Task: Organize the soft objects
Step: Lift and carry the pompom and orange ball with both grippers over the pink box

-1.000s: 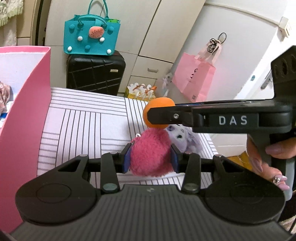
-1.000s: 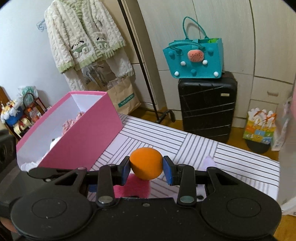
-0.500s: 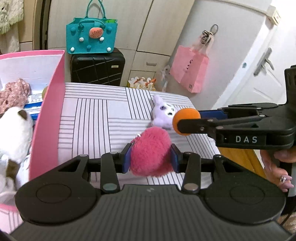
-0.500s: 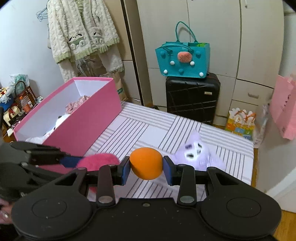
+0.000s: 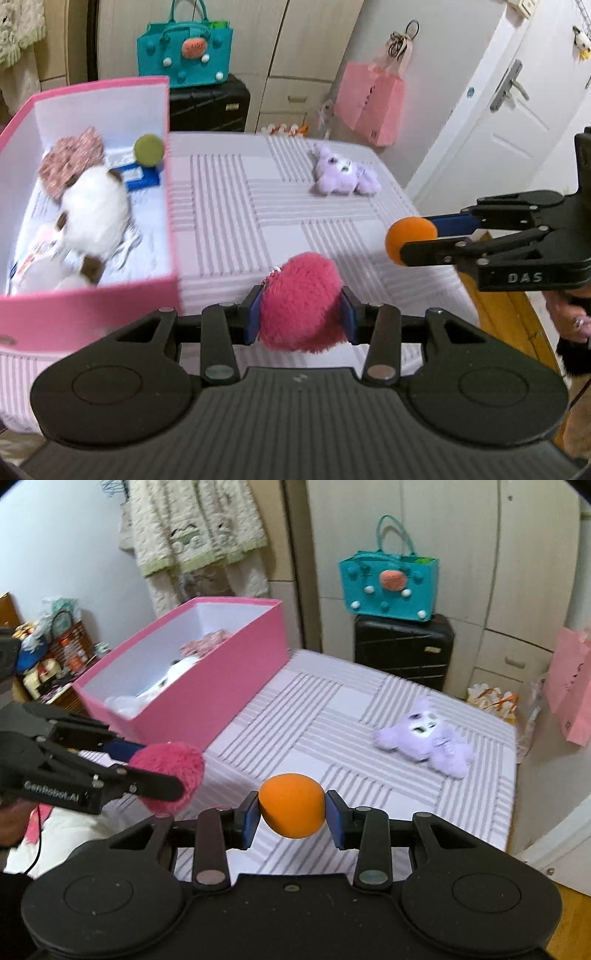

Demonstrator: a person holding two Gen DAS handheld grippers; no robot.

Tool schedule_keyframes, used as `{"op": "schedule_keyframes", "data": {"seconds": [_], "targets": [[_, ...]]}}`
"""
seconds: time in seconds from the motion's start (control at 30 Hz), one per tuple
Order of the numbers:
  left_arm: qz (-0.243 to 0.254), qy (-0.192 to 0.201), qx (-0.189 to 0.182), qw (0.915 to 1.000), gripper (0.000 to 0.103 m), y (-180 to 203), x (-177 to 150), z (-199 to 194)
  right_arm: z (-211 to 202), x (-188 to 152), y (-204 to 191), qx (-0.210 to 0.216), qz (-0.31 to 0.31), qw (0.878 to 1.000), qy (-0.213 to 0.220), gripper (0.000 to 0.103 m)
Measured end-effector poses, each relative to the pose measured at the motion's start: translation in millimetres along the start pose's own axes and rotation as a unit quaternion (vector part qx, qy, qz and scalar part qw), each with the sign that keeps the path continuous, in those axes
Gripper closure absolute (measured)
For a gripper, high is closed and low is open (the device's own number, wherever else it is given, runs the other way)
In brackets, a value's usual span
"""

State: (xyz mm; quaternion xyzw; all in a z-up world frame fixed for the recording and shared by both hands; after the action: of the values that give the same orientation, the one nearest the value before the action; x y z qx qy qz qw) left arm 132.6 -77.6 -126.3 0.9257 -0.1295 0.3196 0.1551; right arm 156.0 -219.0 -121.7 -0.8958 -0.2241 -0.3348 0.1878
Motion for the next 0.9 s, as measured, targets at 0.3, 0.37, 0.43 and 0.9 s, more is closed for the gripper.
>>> {"op": "schedule_keyframes", "data": {"seconds": [0.3, 0.37, 0.43, 0.9], "targets": [[0.0, -0.064, -0.018, 0.9978, 0.062, -32, -12, -35, -6, -10, -52, 0.052, -0.02, 0.998, -0.033, 0.06], [0.011, -0.065, -0.016, 0.9977, 0.061, -37, -8, -46, -6, -7, -65, 0.066, -0.026, 0.997, -0.039, 0.06], [0.024, -0.062, -0.011, 0.9978, 0.061, -43, -4, -58, -6, -2, -77, 0.077, -0.034, 0.996, -0.043, 0.06], [0.053, 0.033, 0.031, 0.9975, 0.06, -117, 73, -106, 9, 79, -139, 0.101, -0.101, 0.99, -0.011, 0.059]]}}
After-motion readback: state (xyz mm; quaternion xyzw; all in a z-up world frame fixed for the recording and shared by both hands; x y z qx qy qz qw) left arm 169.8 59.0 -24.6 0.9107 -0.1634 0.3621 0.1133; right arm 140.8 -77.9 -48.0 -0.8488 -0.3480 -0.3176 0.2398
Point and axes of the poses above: each gripper's, at about its wrist camera, not at the fingertips, and z roughly the way its jaws point, y to its right, x to its top, the point moved 10 cm from there along z, roughly the way its jaws point, and after that the axes turned 5 degrees about x, right-handed, at the moved point
